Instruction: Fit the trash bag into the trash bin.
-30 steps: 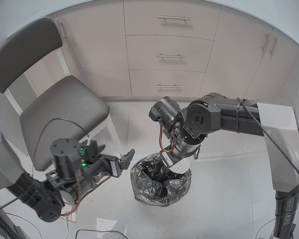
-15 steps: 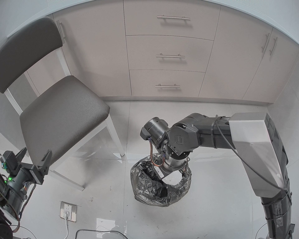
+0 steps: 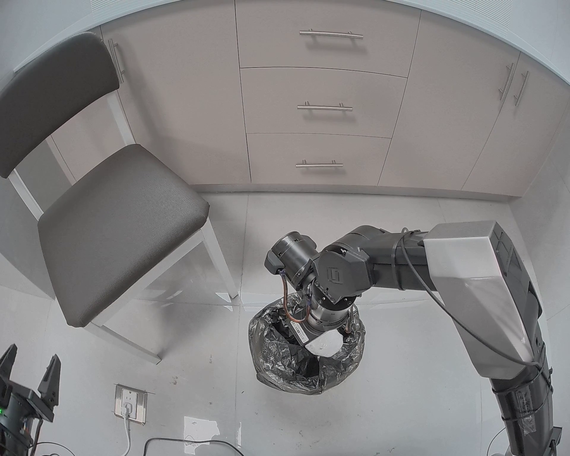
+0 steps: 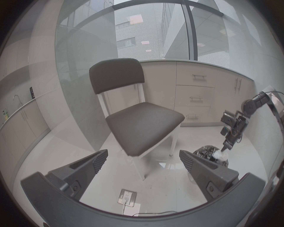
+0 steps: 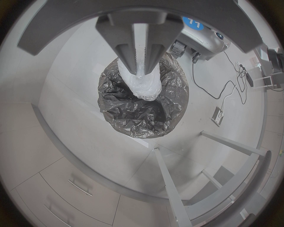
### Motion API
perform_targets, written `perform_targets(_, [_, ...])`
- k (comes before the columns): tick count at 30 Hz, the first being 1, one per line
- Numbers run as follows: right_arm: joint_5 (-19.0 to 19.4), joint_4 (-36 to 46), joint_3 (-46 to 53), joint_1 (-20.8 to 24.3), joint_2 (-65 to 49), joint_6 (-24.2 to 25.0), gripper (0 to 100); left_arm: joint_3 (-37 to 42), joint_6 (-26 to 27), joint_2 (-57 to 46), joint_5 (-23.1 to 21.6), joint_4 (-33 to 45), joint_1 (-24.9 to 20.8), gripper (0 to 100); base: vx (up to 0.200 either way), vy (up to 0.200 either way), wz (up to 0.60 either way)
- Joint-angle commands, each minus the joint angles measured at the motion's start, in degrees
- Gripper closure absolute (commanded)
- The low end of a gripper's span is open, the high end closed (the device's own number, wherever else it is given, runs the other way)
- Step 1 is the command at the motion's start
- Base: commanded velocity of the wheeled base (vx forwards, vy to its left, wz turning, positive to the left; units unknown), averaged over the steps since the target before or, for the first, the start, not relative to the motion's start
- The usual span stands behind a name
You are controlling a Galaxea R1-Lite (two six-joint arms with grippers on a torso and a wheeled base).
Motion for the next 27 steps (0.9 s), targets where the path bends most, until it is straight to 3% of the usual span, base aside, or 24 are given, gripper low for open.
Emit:
perform_targets(1, [0.2, -1.9, 0.0, 0.0, 0.9, 0.4, 100, -4.2, -0.3, -23.2, 2.1, 19.2, 0.7, 0, 0.000, 0.000, 0.00])
perform_targets(4, [0.2, -2.1, 0.0, 0.0, 1.3, 0.5, 100, -2.7, -1.3, -23.2, 2.9, 16.8, 0.7, 0, 0.000, 0.000, 0.00])
perform_targets(9, [0.2, -2.1, 0.0, -0.2, 1.7, 0.4, 100, 1.6, 1.8, -23.2, 4.2, 15.3, 1.5, 0, 0.000, 0.000, 0.00])
perform_targets(12, [0.2, -2.2, 0.0, -0.3, 2.0, 0.4, 100, 1.6, 1.9, -23.4, 4.2, 15.4, 3.9, 0, 0.000, 0.000, 0.00])
perform_targets(15, [0.2, -2.4, 0.0, -0.3, 2.2, 0.4, 100, 1.6, 3.5, -26.0, 4.1, 15.7, 9.7, 0, 0.000, 0.000, 0.00])
perform_targets(19, [0.2, -3.8, 0.0, -0.3, 3.4, 0.3, 100, 1.6, 3.8, -26.2, 4.1, 15.8, 9.7, 0, 0.000, 0.000, 0.00])
perform_targets(22, [0.2, -4.0, 0.0, -0.3, 3.8, 0.4, 100, 1.5, 4.6, -27.8, 1.4, 17.7, 7.9, 0, 0.000, 0.000, 0.00])
perform_targets(25, [0.2, -4.1, 0.0, -0.4, 4.1, 0.3, 100, 1.1, 4.0, -28.5, -6.5, 18.8, 7.9, 0, 0.000, 0.000, 0.00])
perform_targets(27, [0.2, -4.1, 0.0, -0.4, 4.1, 0.4, 100, 1.1, 4.0, -28.5, -8.8, 18.8, 7.9, 0, 0.000, 0.000, 0.00])
